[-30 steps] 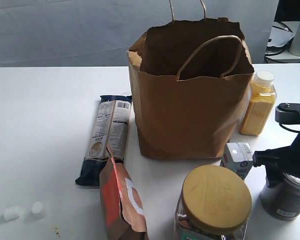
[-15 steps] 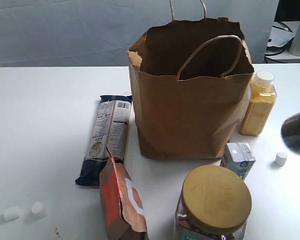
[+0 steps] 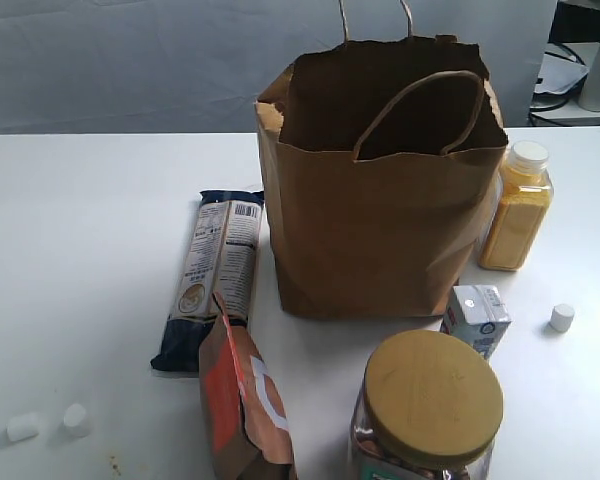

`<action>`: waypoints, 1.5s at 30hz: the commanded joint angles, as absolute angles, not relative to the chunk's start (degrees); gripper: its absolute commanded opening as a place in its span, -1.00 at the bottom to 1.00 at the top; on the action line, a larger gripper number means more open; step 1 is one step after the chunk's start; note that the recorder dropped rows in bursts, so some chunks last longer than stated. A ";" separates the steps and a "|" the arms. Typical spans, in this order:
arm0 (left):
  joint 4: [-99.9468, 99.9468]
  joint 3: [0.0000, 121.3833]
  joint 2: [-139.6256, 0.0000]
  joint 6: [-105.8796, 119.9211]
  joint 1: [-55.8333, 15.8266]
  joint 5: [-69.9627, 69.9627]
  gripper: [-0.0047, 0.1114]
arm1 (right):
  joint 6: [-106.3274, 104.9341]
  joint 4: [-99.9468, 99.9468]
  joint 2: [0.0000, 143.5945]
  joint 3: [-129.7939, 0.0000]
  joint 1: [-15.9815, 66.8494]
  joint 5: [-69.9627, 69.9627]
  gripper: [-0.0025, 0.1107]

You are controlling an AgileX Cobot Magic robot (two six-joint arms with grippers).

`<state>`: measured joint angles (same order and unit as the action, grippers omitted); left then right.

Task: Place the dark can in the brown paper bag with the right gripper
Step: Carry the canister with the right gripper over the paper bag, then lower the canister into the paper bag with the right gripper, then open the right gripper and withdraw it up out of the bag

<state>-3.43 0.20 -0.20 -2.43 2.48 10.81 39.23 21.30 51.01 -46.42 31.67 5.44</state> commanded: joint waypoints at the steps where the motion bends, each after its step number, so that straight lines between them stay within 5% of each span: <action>1: -3.58 0.00 0.00 -2.61 2.13 10.52 -0.92 | 39.04 21.19 62.14 -54.45 38.27 4.63 -0.96; 6: -3.58 0.00 0.00 -2.61 2.13 10.52 -0.92 | 37.28 21.05 77.91 -65.35 45.07 15.98 -0.96; 18: -3.58 0.00 0.00 -2.61 2.13 10.52 -0.92 | 28.47 13.17 95.49 -85.20 45.31 41.93 -0.90; 21: -3.58 0.00 0.00 -2.61 2.13 10.52 -0.92 | 26.99 11.18 97.33 -87.41 45.31 44.83 -0.58; 26: -3.58 0.00 0.00 -2.61 2.13 10.52 -0.92 | 26.89 10.28 99.19 -88.74 45.31 47.25 0.34; 29: -3.58 0.00 0.00 -2.61 2.13 10.52 -0.92 | 26.89 10.28 99.55 -88.74 45.31 47.77 0.55; 39: -3.58 0.00 0.00 -2.61 2.13 10.52 -0.92 | 26.89 10.08 99.09 -88.74 45.31 48.25 0.54; 45: -3.58 0.00 0.00 -2.61 2.13 10.52 -0.92 | 26.89 9.81 94.97 -88.74 45.31 46.88 0.21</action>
<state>-3.43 0.20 -0.20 -2.43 2.48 10.81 27.10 10.11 97.87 -88.45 45.20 48.05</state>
